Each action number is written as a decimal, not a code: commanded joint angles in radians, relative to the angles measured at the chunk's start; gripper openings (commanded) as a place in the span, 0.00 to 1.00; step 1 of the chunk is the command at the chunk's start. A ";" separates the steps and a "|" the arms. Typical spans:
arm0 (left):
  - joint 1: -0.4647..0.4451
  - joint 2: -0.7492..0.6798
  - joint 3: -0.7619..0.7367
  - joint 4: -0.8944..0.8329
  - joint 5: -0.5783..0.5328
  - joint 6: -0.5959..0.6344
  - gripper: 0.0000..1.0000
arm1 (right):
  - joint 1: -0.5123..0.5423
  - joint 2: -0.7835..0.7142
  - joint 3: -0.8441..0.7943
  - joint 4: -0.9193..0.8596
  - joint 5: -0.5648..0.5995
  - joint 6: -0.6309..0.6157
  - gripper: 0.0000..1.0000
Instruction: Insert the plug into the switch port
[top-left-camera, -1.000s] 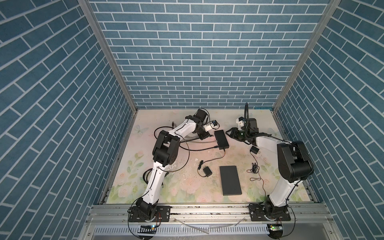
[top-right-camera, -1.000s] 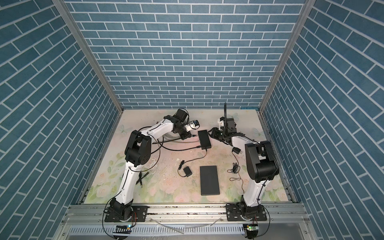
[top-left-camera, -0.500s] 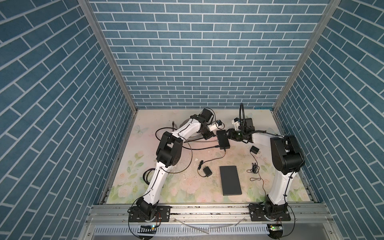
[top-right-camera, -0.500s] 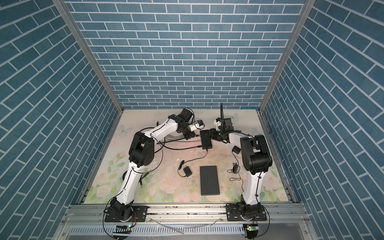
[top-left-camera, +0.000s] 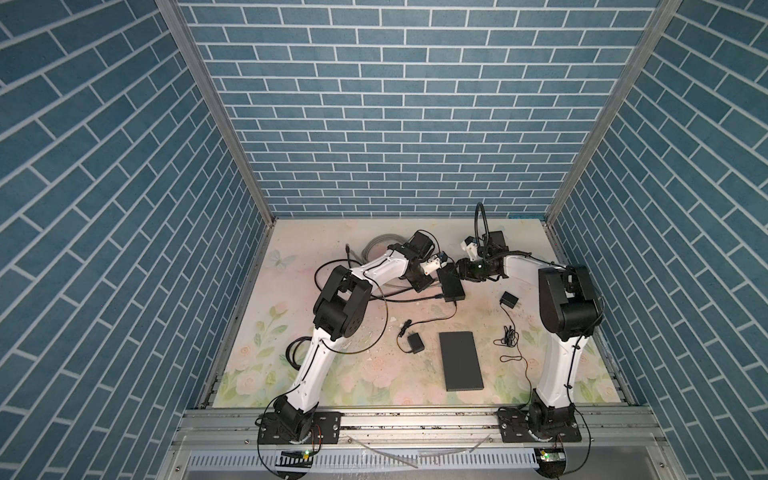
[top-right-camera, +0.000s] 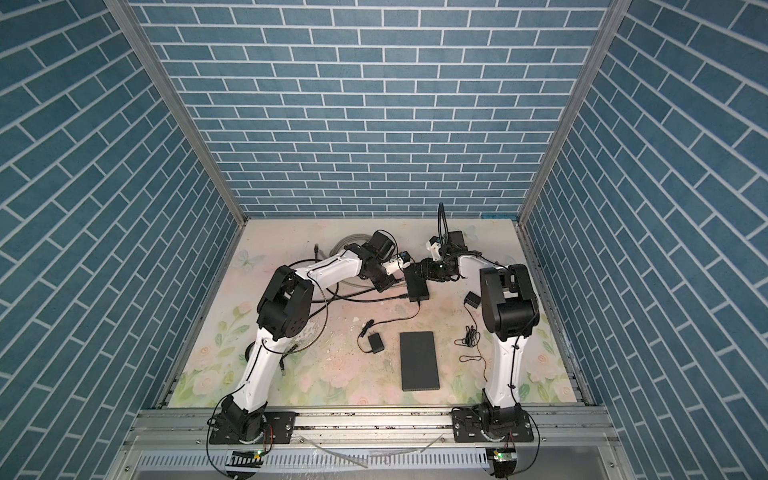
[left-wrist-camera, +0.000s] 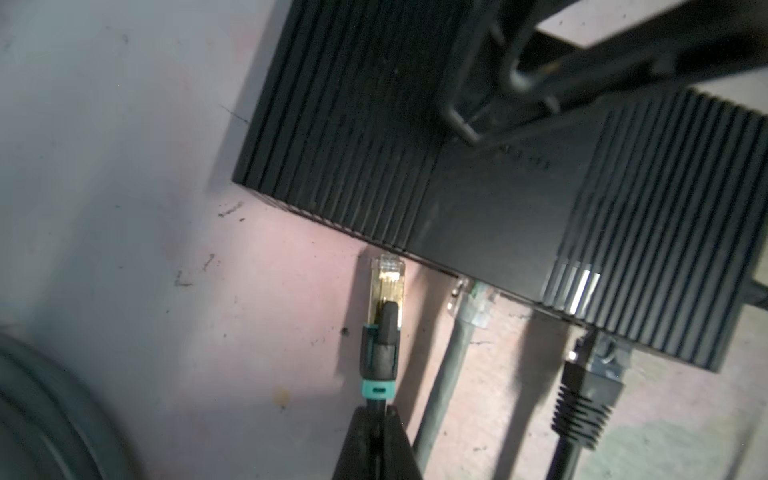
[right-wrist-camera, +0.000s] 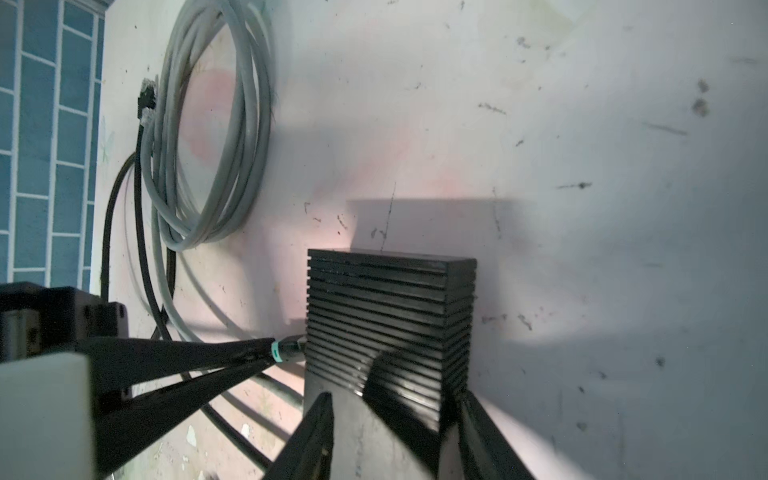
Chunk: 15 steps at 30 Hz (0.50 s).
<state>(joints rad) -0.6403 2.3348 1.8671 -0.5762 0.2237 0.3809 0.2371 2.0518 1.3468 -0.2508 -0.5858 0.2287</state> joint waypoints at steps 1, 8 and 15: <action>-0.004 -0.044 -0.037 0.052 -0.044 0.005 0.03 | -0.001 0.029 0.052 -0.104 -0.024 -0.104 0.49; 0.048 -0.102 -0.085 0.061 0.022 0.091 0.03 | -0.001 0.047 0.075 -0.123 -0.037 -0.107 0.49; 0.037 -0.110 -0.121 0.145 0.059 0.060 0.02 | 0.000 0.068 0.098 -0.155 -0.093 -0.128 0.49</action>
<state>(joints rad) -0.5892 2.2642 1.7767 -0.4858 0.2531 0.4530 0.2363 2.0987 1.4071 -0.3542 -0.6315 0.1688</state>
